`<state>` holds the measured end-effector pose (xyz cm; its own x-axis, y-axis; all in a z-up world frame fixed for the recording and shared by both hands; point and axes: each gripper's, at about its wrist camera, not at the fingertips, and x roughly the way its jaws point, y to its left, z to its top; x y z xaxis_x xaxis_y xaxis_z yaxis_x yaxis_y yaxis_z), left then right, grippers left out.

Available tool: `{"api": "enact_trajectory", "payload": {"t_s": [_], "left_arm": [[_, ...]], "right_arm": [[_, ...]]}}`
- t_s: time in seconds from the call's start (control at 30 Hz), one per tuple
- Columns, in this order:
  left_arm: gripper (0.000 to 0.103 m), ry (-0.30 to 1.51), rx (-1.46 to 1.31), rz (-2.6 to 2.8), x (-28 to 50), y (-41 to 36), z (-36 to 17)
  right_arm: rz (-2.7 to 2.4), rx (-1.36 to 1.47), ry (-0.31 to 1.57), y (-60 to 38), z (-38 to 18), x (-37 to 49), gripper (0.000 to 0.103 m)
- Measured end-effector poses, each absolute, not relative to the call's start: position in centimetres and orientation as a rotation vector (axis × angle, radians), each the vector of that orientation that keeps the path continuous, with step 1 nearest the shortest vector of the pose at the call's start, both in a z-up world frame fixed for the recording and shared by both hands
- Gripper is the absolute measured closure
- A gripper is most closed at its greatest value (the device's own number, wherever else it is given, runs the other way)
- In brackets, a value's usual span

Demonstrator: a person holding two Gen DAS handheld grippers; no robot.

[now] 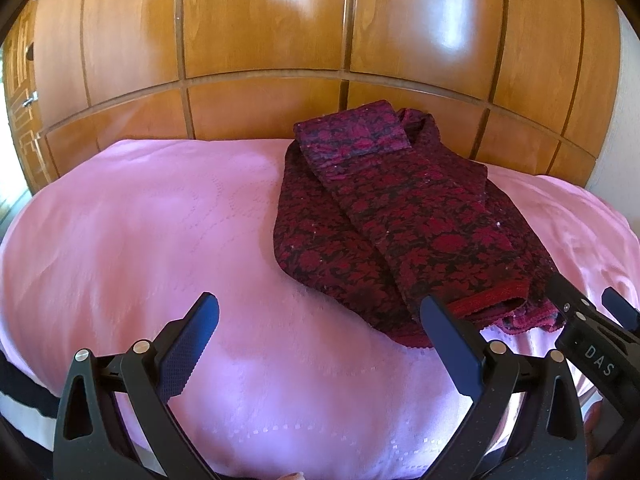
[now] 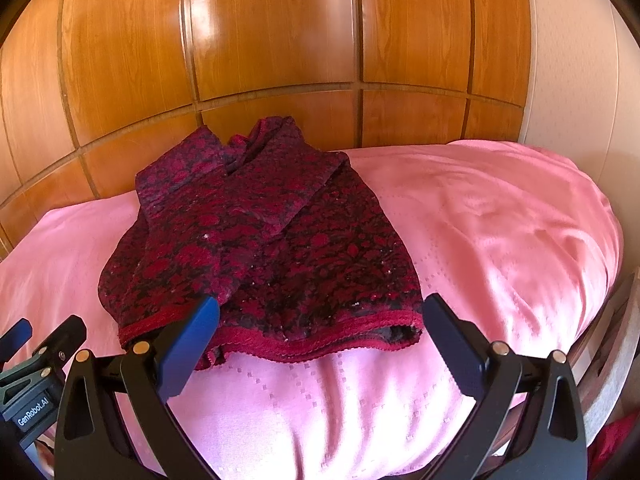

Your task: Fold small clothes

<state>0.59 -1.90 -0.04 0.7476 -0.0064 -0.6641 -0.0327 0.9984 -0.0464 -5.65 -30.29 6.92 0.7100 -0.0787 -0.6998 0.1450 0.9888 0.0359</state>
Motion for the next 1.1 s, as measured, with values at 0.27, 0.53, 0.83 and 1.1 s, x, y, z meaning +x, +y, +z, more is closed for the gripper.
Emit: {"api": "enact_trajectory", "payload": {"t_s": [0.27,0.53,0.83,1.1], "left_arm": [[0.003,0.743,-0.047,-0.002,1.2,-2.4,-0.2],[0.003,0.794,-0.066,-0.047,2.2,-2.5,-0.6],[0.011,0.801,-0.268,-0.255,7.2,-2.1,2.9],[0.012,0.963,-0.297,-0.37,17.2,-6.4,2.6]], "right_arm": [[-0.131,0.096,0.773,-30.9,7.1,-5.2,0.002],[-0.133,0.119,0.758,-32.3,7.5,-4.3,0.002],[-0.008,0.285,0.816,-35.1,7.7,0.1,0.034],[0.202,0.547,1.04,-34.7,3.2,7.7,0.054]]}}
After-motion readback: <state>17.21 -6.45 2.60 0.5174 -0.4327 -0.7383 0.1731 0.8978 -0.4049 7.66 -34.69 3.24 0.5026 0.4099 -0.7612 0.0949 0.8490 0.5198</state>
